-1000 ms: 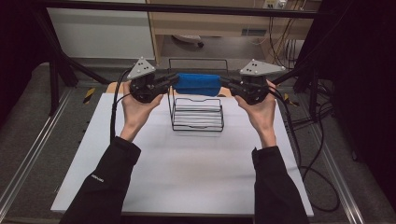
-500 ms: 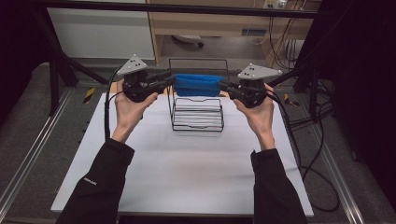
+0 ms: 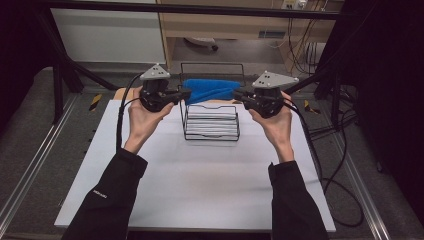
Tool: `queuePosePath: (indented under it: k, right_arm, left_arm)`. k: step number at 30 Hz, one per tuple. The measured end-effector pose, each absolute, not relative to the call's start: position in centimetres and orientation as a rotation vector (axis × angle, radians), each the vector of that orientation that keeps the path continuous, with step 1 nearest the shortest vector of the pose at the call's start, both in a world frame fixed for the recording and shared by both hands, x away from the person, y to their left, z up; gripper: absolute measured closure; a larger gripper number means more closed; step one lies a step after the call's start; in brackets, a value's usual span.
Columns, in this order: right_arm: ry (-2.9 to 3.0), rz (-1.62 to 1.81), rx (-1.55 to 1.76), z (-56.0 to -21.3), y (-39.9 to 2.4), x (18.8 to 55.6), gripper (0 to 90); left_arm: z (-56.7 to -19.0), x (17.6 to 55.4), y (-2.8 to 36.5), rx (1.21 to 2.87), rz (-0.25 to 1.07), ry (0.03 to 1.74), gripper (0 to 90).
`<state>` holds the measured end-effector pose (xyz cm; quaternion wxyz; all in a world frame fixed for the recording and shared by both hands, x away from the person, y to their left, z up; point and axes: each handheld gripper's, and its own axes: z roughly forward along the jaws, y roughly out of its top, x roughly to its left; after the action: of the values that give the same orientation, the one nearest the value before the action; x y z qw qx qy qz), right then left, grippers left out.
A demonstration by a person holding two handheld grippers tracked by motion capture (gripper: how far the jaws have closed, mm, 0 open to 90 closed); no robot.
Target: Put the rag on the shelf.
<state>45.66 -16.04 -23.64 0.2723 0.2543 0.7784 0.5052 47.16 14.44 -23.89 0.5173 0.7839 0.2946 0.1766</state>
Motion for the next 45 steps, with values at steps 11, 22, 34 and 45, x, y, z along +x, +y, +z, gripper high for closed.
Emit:
queuePosePath:
  k: [11,22,34,45]
  right_arm:
    - [2.105,1.416,0.690,-23.7,-16.3,45.6,67.0]
    - [2.202,1.448,0.779,-24.3,-16.3,45.6,87.2]
    - [2.138,1.340,0.865,-26.8,-16.2,47.0,88.5]
    - [2.082,1.462,0.837,-25.9,-16.8,45.3,62.3]
  left_arm:
    - [-24.9,47.4,13.8,1.945,0.444,0.687,89.7]
    - [-25.9,47.7,13.6,1.967,0.462,0.691,89.7]
    - [-26.6,48.5,13.4,1.943,0.479,0.700,89.6]
    - [-26.6,46.9,15.2,1.931,0.449,0.712,70.6]
